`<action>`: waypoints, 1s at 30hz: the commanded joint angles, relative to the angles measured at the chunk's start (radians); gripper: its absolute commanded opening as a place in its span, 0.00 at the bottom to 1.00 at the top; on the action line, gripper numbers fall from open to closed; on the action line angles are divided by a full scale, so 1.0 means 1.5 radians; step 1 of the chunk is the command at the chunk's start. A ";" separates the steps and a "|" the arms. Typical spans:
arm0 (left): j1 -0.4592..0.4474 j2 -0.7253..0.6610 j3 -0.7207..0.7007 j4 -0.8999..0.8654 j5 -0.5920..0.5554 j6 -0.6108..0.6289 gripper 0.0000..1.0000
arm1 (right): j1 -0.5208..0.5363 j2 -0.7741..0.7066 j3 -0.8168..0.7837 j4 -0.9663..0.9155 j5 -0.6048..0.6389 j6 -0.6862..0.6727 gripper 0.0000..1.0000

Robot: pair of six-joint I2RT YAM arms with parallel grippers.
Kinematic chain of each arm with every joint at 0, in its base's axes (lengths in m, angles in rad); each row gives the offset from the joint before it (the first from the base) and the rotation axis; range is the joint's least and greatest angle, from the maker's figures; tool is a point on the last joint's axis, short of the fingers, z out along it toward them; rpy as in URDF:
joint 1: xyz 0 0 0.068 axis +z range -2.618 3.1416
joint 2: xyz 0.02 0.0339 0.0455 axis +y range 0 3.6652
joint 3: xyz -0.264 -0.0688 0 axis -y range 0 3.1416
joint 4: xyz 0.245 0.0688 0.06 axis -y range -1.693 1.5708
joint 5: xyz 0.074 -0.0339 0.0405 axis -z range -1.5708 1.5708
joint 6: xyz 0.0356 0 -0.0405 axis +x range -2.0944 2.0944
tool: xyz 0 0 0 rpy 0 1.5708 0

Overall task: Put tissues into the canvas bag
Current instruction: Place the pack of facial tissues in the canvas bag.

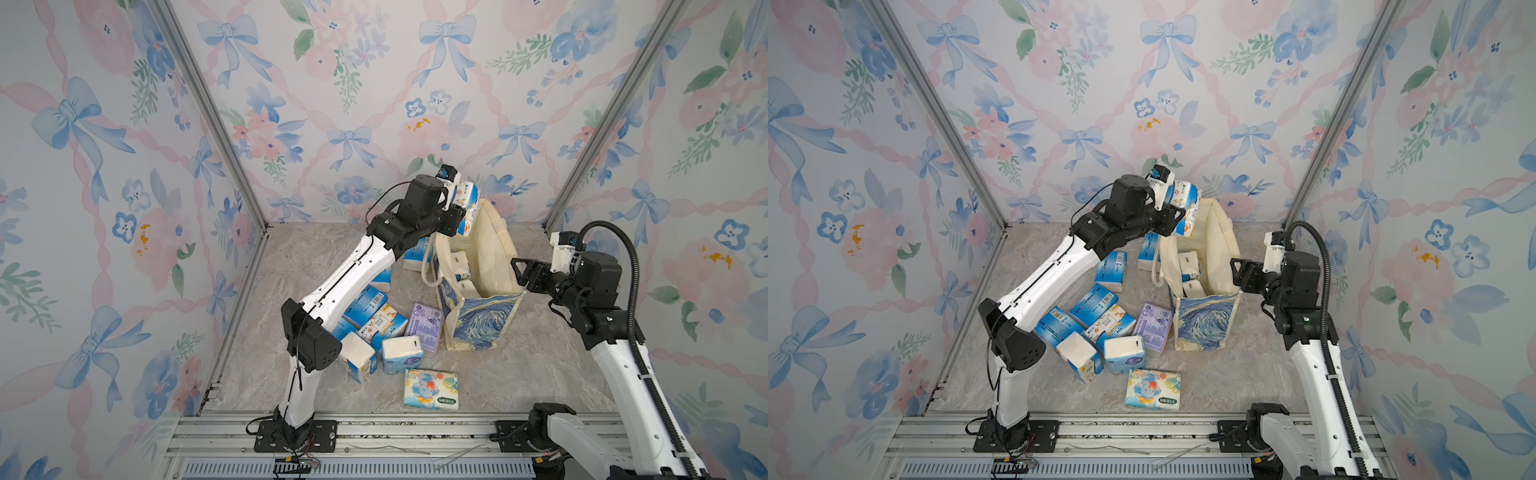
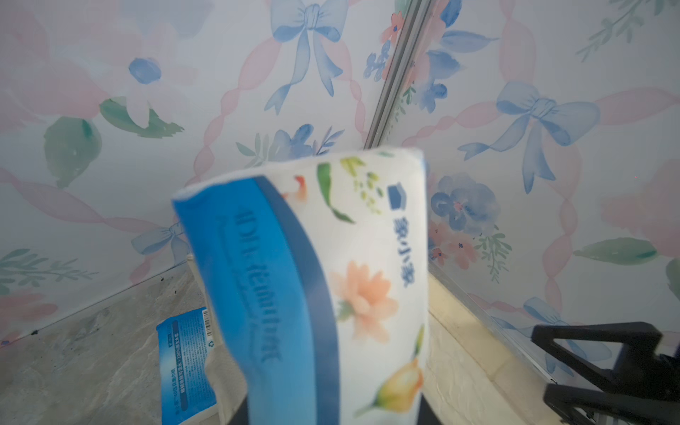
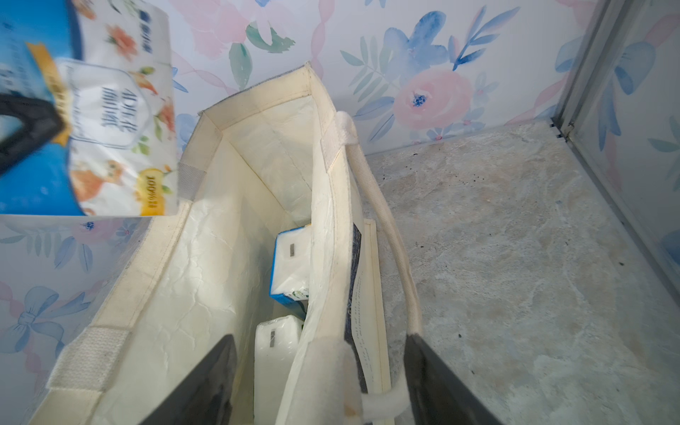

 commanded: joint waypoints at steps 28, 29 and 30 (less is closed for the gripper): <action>-0.026 0.032 0.030 0.008 0.013 -0.008 0.73 | 0.004 0.028 -0.008 0.014 -0.005 -0.003 0.72; -0.027 0.017 0.021 0.008 0.002 0.001 0.71 | 0.004 0.024 -0.008 0.011 -0.005 -0.003 0.73; -0.026 0.000 0.003 0.007 -0.016 0.012 0.71 | 0.005 0.021 -0.007 0.009 -0.005 -0.006 0.73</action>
